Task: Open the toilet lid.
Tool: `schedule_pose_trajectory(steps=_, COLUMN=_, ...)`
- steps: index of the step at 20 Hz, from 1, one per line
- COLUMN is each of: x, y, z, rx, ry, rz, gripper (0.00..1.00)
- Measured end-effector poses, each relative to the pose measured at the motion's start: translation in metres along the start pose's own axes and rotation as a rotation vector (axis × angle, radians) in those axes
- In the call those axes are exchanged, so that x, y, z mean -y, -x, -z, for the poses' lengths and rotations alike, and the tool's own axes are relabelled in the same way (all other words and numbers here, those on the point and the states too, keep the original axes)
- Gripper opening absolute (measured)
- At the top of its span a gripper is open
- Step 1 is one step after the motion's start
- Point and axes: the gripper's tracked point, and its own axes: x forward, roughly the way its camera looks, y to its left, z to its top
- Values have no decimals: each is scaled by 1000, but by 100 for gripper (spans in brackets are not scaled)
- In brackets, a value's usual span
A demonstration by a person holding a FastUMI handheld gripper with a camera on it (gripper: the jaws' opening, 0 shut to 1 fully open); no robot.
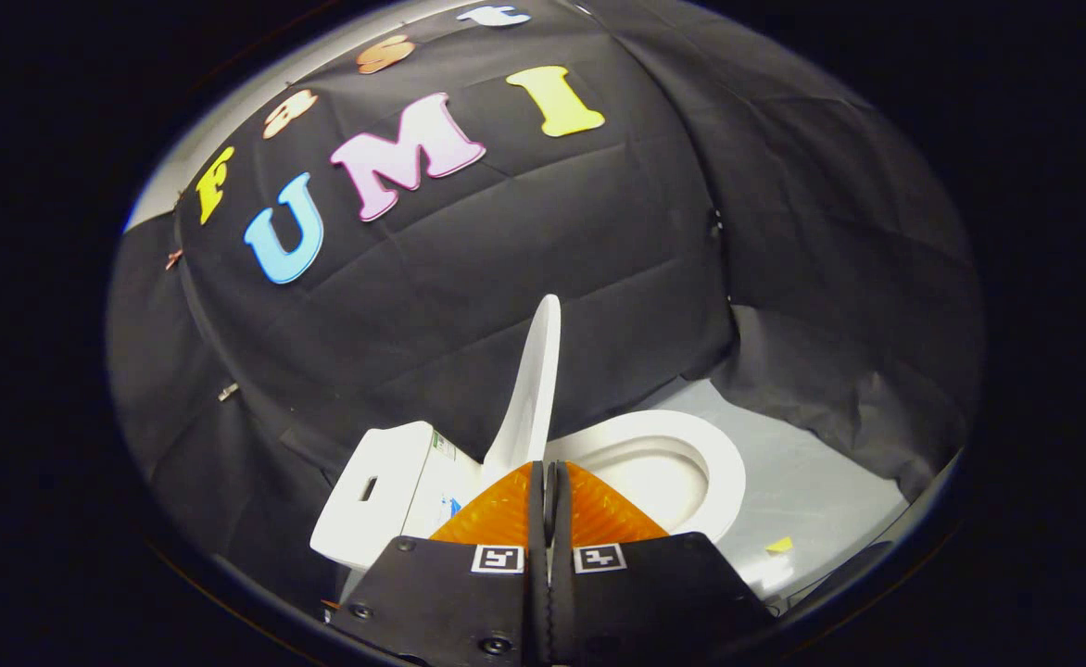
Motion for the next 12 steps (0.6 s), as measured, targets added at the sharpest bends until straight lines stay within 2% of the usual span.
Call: schedule_pose_trajectory(steps=12, x=-121, y=14, z=3, rx=70, ry=253, rz=-52, gripper=5)
